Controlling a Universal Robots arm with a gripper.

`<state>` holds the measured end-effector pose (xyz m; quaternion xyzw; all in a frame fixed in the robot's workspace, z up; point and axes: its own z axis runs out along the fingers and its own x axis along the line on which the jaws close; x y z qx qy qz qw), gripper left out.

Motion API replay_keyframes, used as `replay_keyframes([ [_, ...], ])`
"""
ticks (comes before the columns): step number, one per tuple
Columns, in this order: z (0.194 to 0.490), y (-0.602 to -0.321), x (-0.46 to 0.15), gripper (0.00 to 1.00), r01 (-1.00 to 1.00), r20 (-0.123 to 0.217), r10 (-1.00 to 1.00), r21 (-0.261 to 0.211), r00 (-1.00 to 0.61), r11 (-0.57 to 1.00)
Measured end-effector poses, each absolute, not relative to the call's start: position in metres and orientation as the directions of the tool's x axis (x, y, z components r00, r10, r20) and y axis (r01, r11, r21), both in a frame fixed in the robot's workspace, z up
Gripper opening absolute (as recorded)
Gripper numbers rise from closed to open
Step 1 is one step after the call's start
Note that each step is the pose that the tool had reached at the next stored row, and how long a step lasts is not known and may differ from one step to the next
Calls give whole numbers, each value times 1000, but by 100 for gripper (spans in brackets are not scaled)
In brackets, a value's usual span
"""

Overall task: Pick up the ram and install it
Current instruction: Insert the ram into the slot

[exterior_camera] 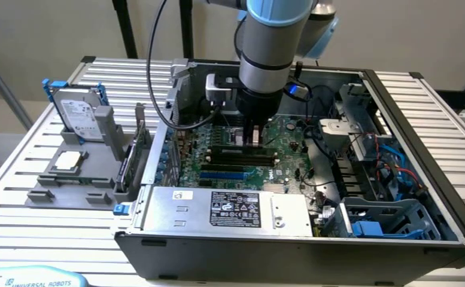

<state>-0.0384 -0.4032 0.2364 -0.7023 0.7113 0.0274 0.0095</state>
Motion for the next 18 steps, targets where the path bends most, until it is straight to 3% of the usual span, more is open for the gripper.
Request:
replay_keyframes([
  [18,233,-403,-39,13,-1000,-17,-1000,24,-13,13],
])
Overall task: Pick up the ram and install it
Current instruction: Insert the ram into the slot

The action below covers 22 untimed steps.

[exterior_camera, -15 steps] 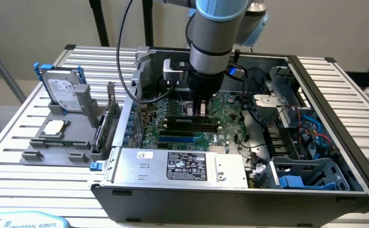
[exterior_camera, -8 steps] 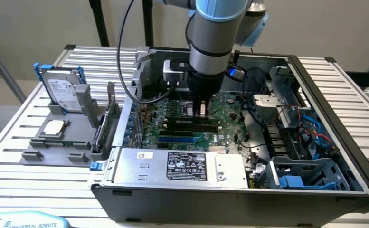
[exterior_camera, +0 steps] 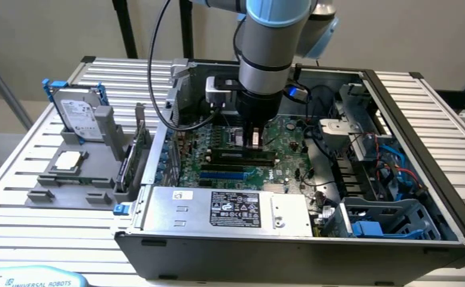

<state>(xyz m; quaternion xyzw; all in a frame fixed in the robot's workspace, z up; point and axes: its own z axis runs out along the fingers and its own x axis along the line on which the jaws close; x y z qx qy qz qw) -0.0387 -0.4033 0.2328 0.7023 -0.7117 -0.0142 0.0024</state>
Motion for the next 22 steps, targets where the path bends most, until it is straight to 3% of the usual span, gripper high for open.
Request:
replay_keyframes([
  [22,230,-401,-42,13,-1000,-17,-999,1,-30,30],
])
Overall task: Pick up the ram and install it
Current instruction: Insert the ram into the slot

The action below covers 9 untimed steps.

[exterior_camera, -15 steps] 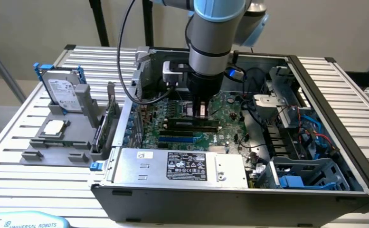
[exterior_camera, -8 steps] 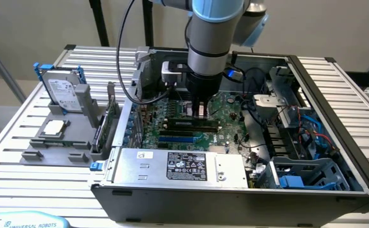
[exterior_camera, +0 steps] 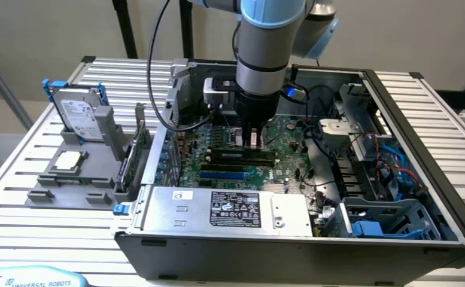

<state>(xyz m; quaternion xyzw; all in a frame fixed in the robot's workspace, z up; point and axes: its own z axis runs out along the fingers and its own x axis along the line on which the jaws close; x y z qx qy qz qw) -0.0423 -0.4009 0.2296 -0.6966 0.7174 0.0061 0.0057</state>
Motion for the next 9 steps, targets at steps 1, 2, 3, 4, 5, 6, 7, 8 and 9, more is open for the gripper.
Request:
replay_keyframes([
  [1,229,-401,-42,13,-1000,-17,-999,-1,-30,30],
  [2,229,-401,-43,13,-1000,-17,-999,-2,-30,30],
  [3,229,-401,-43,13,-1000,-16,-999,-3,-29,30],
  [4,229,-401,-43,13,-1000,-16,-999,-4,-29,29],
  [5,229,-401,-43,13,-1000,-15,-999,-5,-29,29],
  [6,229,-401,-44,13,-1000,-15,-999,-6,-29,30],
  [7,229,-401,-44,13,-1000,-14,-999,-7,-29,30],
  [8,229,-401,-44,13,-1000,-13,-999,-7,-29,29],
  [9,228,-400,-45,13,-1000,-12,-999,-8,-29,30],
])
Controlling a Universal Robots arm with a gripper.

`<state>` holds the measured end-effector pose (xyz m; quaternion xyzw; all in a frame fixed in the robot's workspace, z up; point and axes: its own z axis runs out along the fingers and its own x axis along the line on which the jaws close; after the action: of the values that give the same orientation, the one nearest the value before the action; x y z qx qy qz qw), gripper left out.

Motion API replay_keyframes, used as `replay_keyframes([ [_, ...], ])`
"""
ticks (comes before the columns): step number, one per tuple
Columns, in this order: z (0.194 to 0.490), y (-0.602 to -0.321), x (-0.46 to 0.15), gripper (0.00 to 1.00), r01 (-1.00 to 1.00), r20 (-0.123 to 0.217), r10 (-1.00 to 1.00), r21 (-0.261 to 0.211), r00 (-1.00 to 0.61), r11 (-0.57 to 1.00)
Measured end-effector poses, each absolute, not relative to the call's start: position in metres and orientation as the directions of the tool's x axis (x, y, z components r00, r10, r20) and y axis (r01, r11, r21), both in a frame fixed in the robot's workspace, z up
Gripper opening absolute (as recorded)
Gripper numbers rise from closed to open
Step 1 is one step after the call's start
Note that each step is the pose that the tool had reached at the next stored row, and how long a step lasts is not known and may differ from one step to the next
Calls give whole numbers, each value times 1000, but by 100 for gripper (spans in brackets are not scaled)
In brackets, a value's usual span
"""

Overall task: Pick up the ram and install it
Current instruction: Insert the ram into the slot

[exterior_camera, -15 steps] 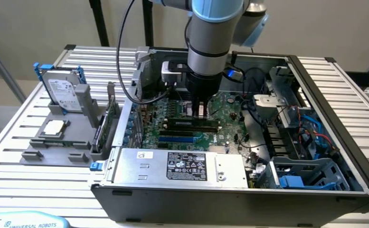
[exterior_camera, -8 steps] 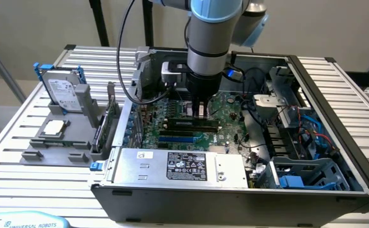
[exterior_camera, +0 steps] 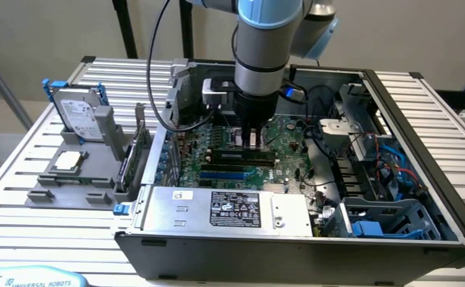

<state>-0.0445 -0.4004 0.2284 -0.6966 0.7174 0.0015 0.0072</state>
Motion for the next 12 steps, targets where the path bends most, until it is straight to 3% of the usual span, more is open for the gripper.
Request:
replay_keyframes([
  [12,226,-397,-46,13,-1000,-2,-1000,-11,-29,29],
])
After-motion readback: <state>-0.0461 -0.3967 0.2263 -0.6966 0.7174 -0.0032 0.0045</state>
